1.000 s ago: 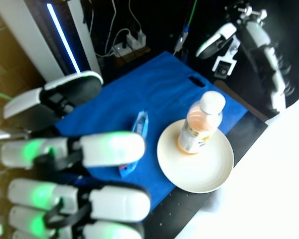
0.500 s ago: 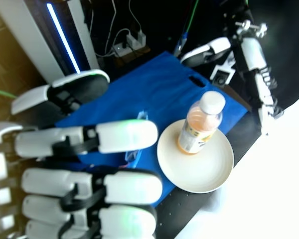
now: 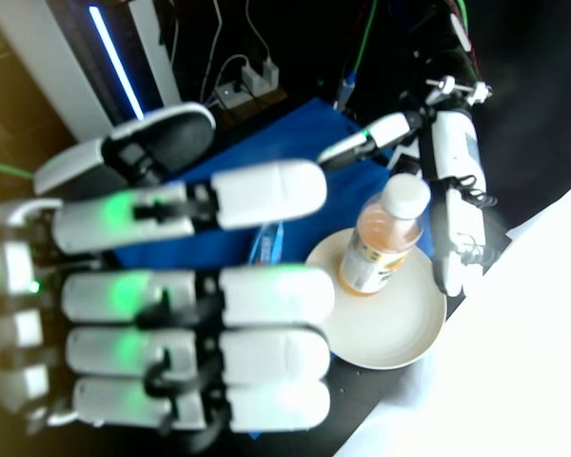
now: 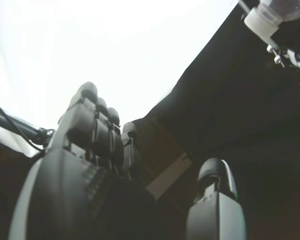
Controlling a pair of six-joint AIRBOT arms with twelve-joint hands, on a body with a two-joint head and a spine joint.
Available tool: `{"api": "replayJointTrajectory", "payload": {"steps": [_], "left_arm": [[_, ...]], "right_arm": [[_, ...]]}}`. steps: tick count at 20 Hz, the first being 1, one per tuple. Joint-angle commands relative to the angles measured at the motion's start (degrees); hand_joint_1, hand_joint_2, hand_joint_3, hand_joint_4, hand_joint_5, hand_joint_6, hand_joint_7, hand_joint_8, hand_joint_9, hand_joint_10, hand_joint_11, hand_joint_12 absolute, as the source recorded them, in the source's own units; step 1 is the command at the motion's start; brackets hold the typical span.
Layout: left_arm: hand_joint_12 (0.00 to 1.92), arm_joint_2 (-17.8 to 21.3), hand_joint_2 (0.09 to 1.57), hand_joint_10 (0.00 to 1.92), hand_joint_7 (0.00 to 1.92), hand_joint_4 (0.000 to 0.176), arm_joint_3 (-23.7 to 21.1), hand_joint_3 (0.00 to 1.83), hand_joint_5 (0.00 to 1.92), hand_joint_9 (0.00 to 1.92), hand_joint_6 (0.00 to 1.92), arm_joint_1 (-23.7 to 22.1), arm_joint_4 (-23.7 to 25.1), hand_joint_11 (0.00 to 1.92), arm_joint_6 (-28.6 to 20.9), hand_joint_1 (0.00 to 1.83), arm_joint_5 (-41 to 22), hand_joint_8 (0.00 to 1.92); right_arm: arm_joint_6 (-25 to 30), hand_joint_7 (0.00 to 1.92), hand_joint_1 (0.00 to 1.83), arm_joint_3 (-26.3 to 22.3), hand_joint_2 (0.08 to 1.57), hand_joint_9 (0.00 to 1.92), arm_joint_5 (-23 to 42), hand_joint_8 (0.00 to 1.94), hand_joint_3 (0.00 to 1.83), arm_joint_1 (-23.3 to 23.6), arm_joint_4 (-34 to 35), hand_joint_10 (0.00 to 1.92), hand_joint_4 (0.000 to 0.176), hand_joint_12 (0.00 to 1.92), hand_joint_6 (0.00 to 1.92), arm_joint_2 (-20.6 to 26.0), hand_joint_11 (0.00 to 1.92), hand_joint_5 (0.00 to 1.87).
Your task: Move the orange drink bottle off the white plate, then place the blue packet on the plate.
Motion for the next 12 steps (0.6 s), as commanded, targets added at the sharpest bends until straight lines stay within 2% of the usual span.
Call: {"api": "replayJointTrajectory", "payload": {"steps": [1, 2, 3, 4, 5, 6, 7, 8, 9, 10, 11, 12], "left_arm": [[0.00, -0.37, 0.61, 0.00, 0.13, 0.052, 0.34, 0.00, 0.00, 0.00, 0.00, -0.31, -2.45, 0.00, -0.72, 0.51, -3.58, 0.01], [0.00, -0.91, 0.59, 0.00, 0.14, 0.035, 0.96, 0.00, 0.00, 0.00, 0.00, -0.16, -2.23, 0.00, -0.94, 0.51, -3.28, 0.01], [0.00, -1.43, 0.58, 0.00, 0.14, 0.040, 1.52, 0.00, 0.00, 0.00, 0.00, -0.06, -2.11, 0.00, -1.06, 0.52, -3.06, 0.01], [0.00, -1.87, 0.56, 0.00, 0.13, 0.053, 1.97, 0.00, 0.00, 0.00, 0.00, 0.02, -1.95, 0.00, -1.17, 0.53, -2.84, 0.00], [0.00, -2.15, 0.56, 0.00, 0.12, 0.076, 2.23, 0.00, 0.00, 0.00, 0.00, 0.15, -1.94, 0.00, -1.19, 0.54, -2.64, 0.00], [0.00, -2.66, 0.58, 0.00, 0.13, 0.085, 2.69, 0.00, 0.00, 0.00, 0.00, 0.35, -1.71, 0.00, -1.22, 0.54, -2.24, 0.01], [0.00, -3.03, 0.60, 0.00, 0.14, 0.090, 2.98, 0.00, 0.00, 0.00, 0.00, 0.47, -1.51, 0.00, -1.24, 0.57, -2.02, 0.01], [0.00, -3.33, 0.62, 0.00, 0.14, 0.083, 3.27, 0.01, 0.00, 0.00, 0.00, 0.55, -1.31, 0.00, -1.29, 0.60, -1.82, 0.01], [0.00, -3.54, 0.63, 0.01, 0.17, 0.054, 3.58, 0.02, 0.00, 0.03, 0.00, 0.62, -1.20, 0.00, -1.57, 0.67, -1.73, 0.02], [0.03, -3.71, 0.66, 0.02, 0.25, 0.014, 3.92, 0.01, 0.04, 0.11, 0.00, 0.80, -1.17, 0.05, -2.54, 0.73, -1.89, 0.01], [0.11, -3.97, 0.83, 0.03, 0.44, 0.000, 4.53, 0.02, 0.34, 0.33, 0.03, 1.10, -1.18, 0.21, -4.05, 0.82, -2.88, 0.02], [0.23, -4.11, 1.00, 0.04, 0.65, 0.000, 4.83, 0.01, 0.61, 0.63, 0.05, 1.33, -1.39, 0.47, -4.74, 1.05, -3.49, 0.02]], "right_arm": [[0.54, 0.24, 0.46, -0.15, 0.94, 0.16, 6.75, 0.02, 0.00, 1.02, 1.98, 0.00, 0.051, 0.00, 0.01, -0.06, 0.15, 0.19], [0.54, 0.26, 0.46, -0.17, 0.97, 0.19, 6.87, 0.02, 0.01, 1.03, 1.88, 0.01, 0.063, 0.01, 0.01, -0.06, 0.18, 0.19], [0.54, 0.26, 0.45, -0.17, 0.99, 0.20, 6.89, 0.02, 0.01, 1.03, 1.84, 0.01, 0.060, 0.02, 0.00, -0.06, 0.20, 0.19], [0.54, 0.30, 0.46, -0.18, 1.01, 0.23, 6.89, 0.01, 0.01, 1.03, 1.81, 0.01, 0.059, 0.02, 0.00, -0.06, 0.22, 0.19], [0.54, 0.31, 0.46, -0.18, 1.00, 0.23, 6.89, 0.01, 0.00, 1.03, 1.73, 0.01, 0.057, 0.02, 0.00, -0.07, 0.22, 0.18], [0.54, 0.33, 0.49, -0.21, 0.99, 0.24, 6.93, 0.01, 0.00, 1.03, 1.61, 0.01, 0.048, 0.01, 0.00, -0.07, 0.22, 0.18], [0.54, 0.31, 0.50, -0.24, 0.98, 0.23, 6.99, 0.00, 0.00, 1.03, 1.55, 0.00, 0.049, 0.01, 0.00, -0.07, 0.21, 0.18], [0.54, 0.29, 0.51, -0.27, 0.97, 0.21, 7.02, 0.00, 0.00, 1.04, 1.47, 0.00, 0.039, 0.01, 0.00, -0.06, 0.20, 0.17], [0.54, 0.30, 0.52, -0.32, 0.96, 0.22, 7.03, 0.00, 0.00, 1.06, 1.45, 0.00, 0.047, 0.01, 0.00, -0.06, 0.22, 0.18], [0.54, 0.31, 0.54, -0.40, 0.96, 0.22, 7.04, 0.01, 0.00, 1.08, 1.45, 0.00, 0.034, 0.00, 0.00, -0.06, 0.20, 0.17], [0.54, 0.31, 0.53, -0.50, 0.96, 0.22, 7.09, 0.01, 0.00, 1.15, 1.45, 0.00, 0.033, 0.01, 0.00, -0.05, 0.21, 0.17], [0.54, 0.30, 0.52, -0.56, 0.96, 0.22, 7.15, 0.00, 0.00, 1.16, 1.45, 0.00, 0.034, 0.01, 0.00, -0.05, 0.22, 0.17]]}}
